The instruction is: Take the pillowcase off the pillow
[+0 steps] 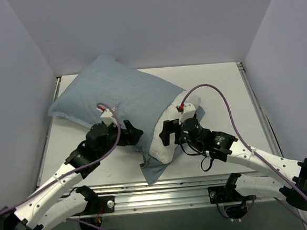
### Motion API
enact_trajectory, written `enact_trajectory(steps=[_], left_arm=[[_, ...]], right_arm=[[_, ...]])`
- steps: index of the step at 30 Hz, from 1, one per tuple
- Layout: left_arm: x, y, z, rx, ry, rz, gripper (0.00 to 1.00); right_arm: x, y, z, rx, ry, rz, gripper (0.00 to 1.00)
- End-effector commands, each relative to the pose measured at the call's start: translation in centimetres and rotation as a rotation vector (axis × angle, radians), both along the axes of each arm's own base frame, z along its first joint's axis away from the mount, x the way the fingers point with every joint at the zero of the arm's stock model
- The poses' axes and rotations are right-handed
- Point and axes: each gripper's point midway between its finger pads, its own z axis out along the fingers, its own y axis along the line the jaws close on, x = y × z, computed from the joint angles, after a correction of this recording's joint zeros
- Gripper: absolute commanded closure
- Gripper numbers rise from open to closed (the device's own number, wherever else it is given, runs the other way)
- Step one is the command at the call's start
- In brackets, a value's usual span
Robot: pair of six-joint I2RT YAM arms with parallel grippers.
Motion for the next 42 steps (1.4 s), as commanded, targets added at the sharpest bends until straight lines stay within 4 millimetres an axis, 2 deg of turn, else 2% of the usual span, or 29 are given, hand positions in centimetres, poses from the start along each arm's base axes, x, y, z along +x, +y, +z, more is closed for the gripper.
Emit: enact_trajectory(steps=[1,2,4,5,10,15,18,20,21,22,24,25,27,28,33,34,36,38,40,41,42], left_arm=[[-0.9,-3.3,0.0,0.094,-0.109,-0.085,0.07],[-0.8,-3.9,-0.8,0.150,-0.131,-0.097,0.07],[-0.9,-4.8,-0.7,0.188,-0.173,-0.086,0.07],[-0.7,-5.2,-1.3,0.209,-0.162,-0.091,0.07],[-0.2,-6.4,-0.8,0.203,-0.187,-0.100,0.08],[-0.1,-6.3,-1.3,0.228,-0.180,-0.093,0.08],[-0.2,-6.2,-1.9,0.232,-0.170,-0.091,0.09],[-0.2,-6.1,-2.6,0.242,-0.160,-0.088,0.09],[-0.1,-6.0,-2.8,0.245,-0.157,-0.082,0.10],[-0.1,-6.1,-3.0,0.248,-0.150,-0.082,0.10],[-0.1,-6.1,-3.3,0.253,-0.143,-0.079,0.12],[0.0,-6.2,-3.5,0.255,-0.138,-0.079,0.12],[0.1,-6.2,-4.0,0.263,-0.132,-0.074,0.13],[0.3,-6.2,-4.3,0.271,-0.126,-0.067,0.16],[0.6,-6.0,-5.1,0.291,-0.109,-0.046,0.25],[0.8,-5.6,-5.3,0.300,-0.103,-0.020,0.32],[1.1,-4.8,-5.3,0.320,-0.099,0.021,0.39],[1.7,-2.3,-5.6,0.386,-0.081,0.138,0.51],[2.0,-0.1,-5.5,0.437,-0.068,0.235,0.56],[2.4,1.6,-5.2,0.469,-0.080,0.328,0.64],[2.4,2.6,-5.2,0.485,-0.073,0.379,0.67]], right_arm=[[0.8,0.2,-1.2,0.062,0.048,-0.008,0.00],[1.1,0.6,-1.0,0.092,0.046,0.004,0.00],[1.4,1.0,-1.7,0.121,0.064,0.029,0.00],[1.5,1.1,-1.8,0.122,0.066,0.034,0.00],[1.0,2.9,-2.4,0.157,0.087,0.134,0.01],[0.8,4.1,-2.1,0.205,0.095,0.181,0.01],[1.0,3.8,-3.7,0.168,0.120,0.155,0.03],[1.2,3.6,-4.4,0.151,0.126,0.140,0.09],[1.2,3.4,-4.9,0.144,0.131,0.135,0.14],[1.2,3.3,-5.4,0.136,0.138,0.130,0.29],[1.3,3.1,-6.0,0.123,0.146,0.119,0.55],[1.3,3.1,-6.1,0.122,0.145,0.119,0.74],[1.4,3.2,-5.9,0.119,0.139,0.125,0.90],[1.4,3.2,-5.7,0.122,0.134,0.126,1.00],[1.7,3.0,-3.1,0.145,0.076,0.123,1.00],[1.8,3.0,-2.4,0.154,0.064,0.121,1.00],[1.7,2.8,-1.2,0.166,0.039,0.125,1.00],[1.6,2.9,0.1,0.172,0.020,0.145,1.00],[1.7,2.5,2.0,0.185,-0.026,0.137,1.00],[1.8,2.2,3.1,0.193,-0.049,0.128,1.00],[1.6,1.7,4.9,0.216,-0.089,0.123,1.00]])
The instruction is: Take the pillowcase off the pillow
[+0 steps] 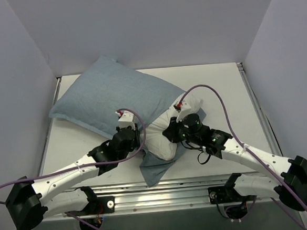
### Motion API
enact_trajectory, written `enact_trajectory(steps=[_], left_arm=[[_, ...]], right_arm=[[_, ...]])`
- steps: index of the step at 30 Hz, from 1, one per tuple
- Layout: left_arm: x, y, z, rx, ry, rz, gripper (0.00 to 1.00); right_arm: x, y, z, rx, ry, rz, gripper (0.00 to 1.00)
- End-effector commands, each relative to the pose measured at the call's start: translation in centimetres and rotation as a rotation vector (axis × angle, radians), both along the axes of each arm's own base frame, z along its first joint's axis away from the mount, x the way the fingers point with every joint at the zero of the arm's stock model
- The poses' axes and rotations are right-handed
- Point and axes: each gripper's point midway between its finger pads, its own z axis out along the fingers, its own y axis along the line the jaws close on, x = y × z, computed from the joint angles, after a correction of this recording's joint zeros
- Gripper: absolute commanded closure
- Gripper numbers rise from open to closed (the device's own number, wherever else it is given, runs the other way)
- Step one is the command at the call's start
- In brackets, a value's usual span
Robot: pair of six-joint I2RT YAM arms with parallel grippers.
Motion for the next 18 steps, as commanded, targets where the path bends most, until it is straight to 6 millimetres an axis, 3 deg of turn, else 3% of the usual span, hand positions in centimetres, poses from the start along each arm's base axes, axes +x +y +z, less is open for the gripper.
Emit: enact_trajectory(steps=[1,2,3,8,10,13,16,18], left_arm=[[1.0,6.3,1.1,0.117,-0.045,0.302,0.70],[1.0,7.1,1.2,0.128,-0.051,0.341,0.73],[1.0,8.3,1.3,0.146,-0.066,0.403,0.77],[0.4,11.7,1.1,0.139,-0.069,0.581,0.80],[0.3,12.2,0.9,0.140,-0.068,0.607,0.80],[0.0,12.5,-0.1,0.157,-0.048,0.617,0.80],[0.0,11.8,0.0,0.125,-0.025,0.598,0.80],[0.1,10.4,1.1,0.071,-0.023,0.546,0.80]], right_arm=[[0.7,-0.9,8.8,0.107,-0.191,-0.032,1.00],[0.5,-1.4,9.5,0.102,-0.202,-0.034,1.00],[0.7,-2.0,12.4,0.130,-0.256,-0.060,1.00],[0.9,-3.7,17.5,0.078,-0.320,-0.085,1.00],[1.0,-4.5,20.8,0.113,-0.378,-0.119,1.00],[1.4,-5.0,23.8,0.134,-0.431,-0.149,1.00],[2.1,-3.4,24.5,0.148,-0.438,-0.111,1.00],[2.9,-1.5,23.5,0.145,-0.407,-0.072,1.00]])
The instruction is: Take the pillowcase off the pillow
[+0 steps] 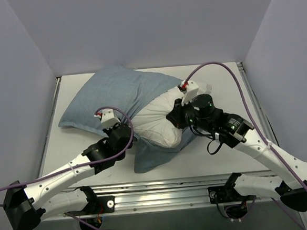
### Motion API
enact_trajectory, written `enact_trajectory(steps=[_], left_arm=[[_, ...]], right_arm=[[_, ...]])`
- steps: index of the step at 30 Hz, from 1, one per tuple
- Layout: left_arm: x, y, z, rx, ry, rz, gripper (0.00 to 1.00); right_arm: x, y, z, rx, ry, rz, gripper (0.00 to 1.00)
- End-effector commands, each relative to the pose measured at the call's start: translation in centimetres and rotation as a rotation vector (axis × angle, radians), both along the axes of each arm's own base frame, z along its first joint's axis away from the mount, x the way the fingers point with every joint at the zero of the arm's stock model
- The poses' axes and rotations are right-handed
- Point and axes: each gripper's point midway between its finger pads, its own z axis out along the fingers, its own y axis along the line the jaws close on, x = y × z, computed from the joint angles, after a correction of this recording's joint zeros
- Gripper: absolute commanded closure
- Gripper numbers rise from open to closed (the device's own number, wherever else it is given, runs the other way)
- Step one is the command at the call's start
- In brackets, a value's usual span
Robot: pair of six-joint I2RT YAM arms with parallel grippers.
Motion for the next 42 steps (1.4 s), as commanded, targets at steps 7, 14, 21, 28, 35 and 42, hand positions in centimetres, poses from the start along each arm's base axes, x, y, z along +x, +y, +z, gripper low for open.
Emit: enact_trajectory(steps=[7,14,21,28,35,42], left_arm=[[-2.9,-3.9,4.5,-0.101,-0.158,-0.361,0.80],[-3.3,-7.1,2.8,-0.097,-0.114,-0.478,0.81],[-2.3,-1.0,-4.0,0.054,0.080,-0.131,0.97],[-1.4,3.8,-6.5,0.097,0.167,0.085,0.98],[-1.2,6.1,-5.9,0.002,0.180,0.150,0.92],[-3.3,6.9,-2.5,-0.154,0.107,0.092,0.45]], right_arm=[[4.2,5.7,9.6,0.264,-0.194,0.055,1.00],[5.8,7.6,15.5,0.336,-0.270,0.055,1.00],[5.0,6.8,22.1,0.439,-0.369,0.061,1.00],[2.2,4.8,23.9,0.478,-0.381,0.091,1.00],[-6.0,5.8,19.7,0.428,-0.273,0.480,1.00],[-8.9,7.2,7.9,0.259,-0.003,0.627,0.65]])
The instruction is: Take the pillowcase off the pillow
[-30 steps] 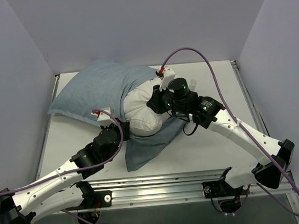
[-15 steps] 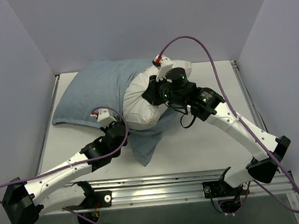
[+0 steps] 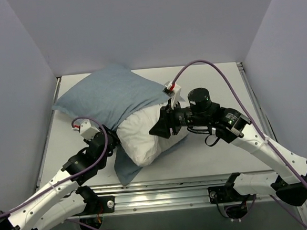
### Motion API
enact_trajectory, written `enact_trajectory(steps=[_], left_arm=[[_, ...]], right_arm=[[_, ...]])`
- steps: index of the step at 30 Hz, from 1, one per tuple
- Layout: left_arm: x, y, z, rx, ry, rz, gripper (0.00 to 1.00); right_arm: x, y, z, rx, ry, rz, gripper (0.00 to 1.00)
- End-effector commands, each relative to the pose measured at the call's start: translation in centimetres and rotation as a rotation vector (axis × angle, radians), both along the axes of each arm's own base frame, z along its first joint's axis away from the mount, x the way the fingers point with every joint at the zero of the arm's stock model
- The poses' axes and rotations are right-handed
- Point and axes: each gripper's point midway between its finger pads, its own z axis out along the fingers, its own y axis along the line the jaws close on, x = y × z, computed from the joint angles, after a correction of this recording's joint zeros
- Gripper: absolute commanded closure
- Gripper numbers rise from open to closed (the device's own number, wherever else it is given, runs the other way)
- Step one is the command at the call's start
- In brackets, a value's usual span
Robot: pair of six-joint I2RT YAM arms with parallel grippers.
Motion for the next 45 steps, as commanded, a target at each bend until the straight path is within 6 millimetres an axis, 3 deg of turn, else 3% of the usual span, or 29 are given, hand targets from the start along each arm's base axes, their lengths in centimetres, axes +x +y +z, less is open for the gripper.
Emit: enact_trajectory(steps=[1,2,4,6,8,9,10,12,13,15,17,19,20,21,22,23,24,25,26,27,28,30,31,33,38,42,43,44,45], left_arm=[[-1.6,2.4,-0.9,0.034,0.045,0.030,0.36],[-1.8,2.7,-0.7,0.032,0.045,0.033,0.32],[-2.5,3.5,-0.5,0.040,0.052,0.042,0.22],[-3.0,4.1,-0.3,0.046,0.062,0.054,0.15],[-3.2,4.6,-0.3,0.050,0.063,0.069,0.14],[-3.1,4.7,-0.2,0.051,0.059,0.075,0.14],[-3.0,5.1,-0.4,0.060,0.056,0.091,0.14],[-2.4,5.7,-0.4,0.077,0.036,0.130,0.14],[-2.1,6.0,-0.5,0.080,0.032,0.149,0.14],[-1.0,5.5,-0.2,0.079,0.021,0.138,0.14],[0.5,4.9,0.5,0.061,0.005,0.131,0.14],[1.5,3.8,0.6,0.071,0.015,0.062,0.13],[2.6,3.8,0.7,0.082,0.020,0.065,0.12],[3.0,3.3,0.5,0.070,0.039,0.044,0.12],[3.4,3.2,0.4,0.067,0.050,0.036,0.11],[4.5,3.1,0.2,0.079,0.060,0.035,0.11],[4.8,3.0,0.1,0.078,0.067,0.028,0.10],[5.1,2.3,-0.1,0.070,0.078,-0.003,0.11],[5.9,1.5,-0.3,0.085,0.073,-0.042,0.11],[6.3,0.8,-0.1,0.081,0.066,-0.071,0.11],[6.8,-0.6,-0.5,0.064,0.074,-0.126,0.11],[7.4,-1.6,-0.4,0.049,0.075,-0.158,0.11],[7.9,-2.3,-0.9,0.035,0.082,-0.172,0.11],[8.6,-3.0,-1.0,0.017,0.072,-0.178,0.11],[12.6,-4.4,-0.2,0.018,0.009,-0.158,0.12],[17.1,-4.3,3.6,-0.020,-0.077,-0.129,0.11],[18.1,-4.0,3.2,-0.016,-0.045,-0.125,0.11],[19.8,-3.3,6.8,-0.033,-0.087,-0.104,0.09],[20.5,-2.9,8.0,-0.036,-0.094,-0.098,0.07]], right_arm=[[-3.9,0.7,2.5,0.126,-0.064,0.195,0.57],[-3.9,0.7,1.6,0.105,-0.052,0.199,0.43],[-4.0,0.8,0.4,0.057,-0.046,0.225,0.34],[-4.4,1.0,1.1,0.042,-0.091,0.271,0.27],[-3.2,0.8,1.9,0.031,-0.142,0.222,0.22],[-2.2,0.4,1.9,0.001,-0.157,0.165,0.20],[1.1,-0.5,2.1,-0.052,-0.206,0.020,0.16],[4.5,-1.6,1.2,-0.113,-0.215,-0.106,0.12],[7.8,-2.9,0.0,-0.151,-0.197,-0.207,0.11],[11.1,-3.7,-1.3,-0.172,-0.175,-0.294,0.10],[14.2,-4.2,-4.5,-0.246,-0.143,-0.354,0.11],[15.2,-3.4,-8.2,-0.302,-0.101,-0.337,0.10],[14.6,-2.4,-9.6,-0.298,-0.068,-0.272,0.10],[14.1,-1.6,-12.6,-0.313,-0.019,-0.222,0.12],[13.1,-0.8,-13.9,-0.308,0.015,-0.164,0.20],[9.9,1.5,-14.8,-0.285,0.030,0.002,0.25],[7.2,2.4,-16.3,-0.305,0.040,0.092,0.27],[4.8,3.5,-16.7,-0.315,0.017,0.171,0.27],[0.5,5.6,-17.0,-0.316,-0.019,0.295,0.27],[-1.6,6.8,-16.1,-0.260,-0.037,0.356,0.27],[-3.7,7.0,-17.4,-0.257,-0.003,0.400,0.27],[-5.7,8.4,-16.9,-0.208,-0.002,0.390,0.27],[-5.8,8.2,-17.8,-0.225,0.003,0.362,0.27],[-4.6,8.2,-17.9,-0.216,0.002,0.270,0.27],[4.2,4.4,-19.9,-0.308,-0.033,-0.090,0.26],[10.0,1.5,-20.4,-0.335,-0.035,-0.297,0.27],[10.8,1.4,-20.2,-0.331,-0.046,-0.323,0.27],[12.3,1.3,-19.2,-0.304,-0.057,-0.367,0.27],[13.0,1.4,-19.5,-0.307,-0.051,-0.385,0.27]])
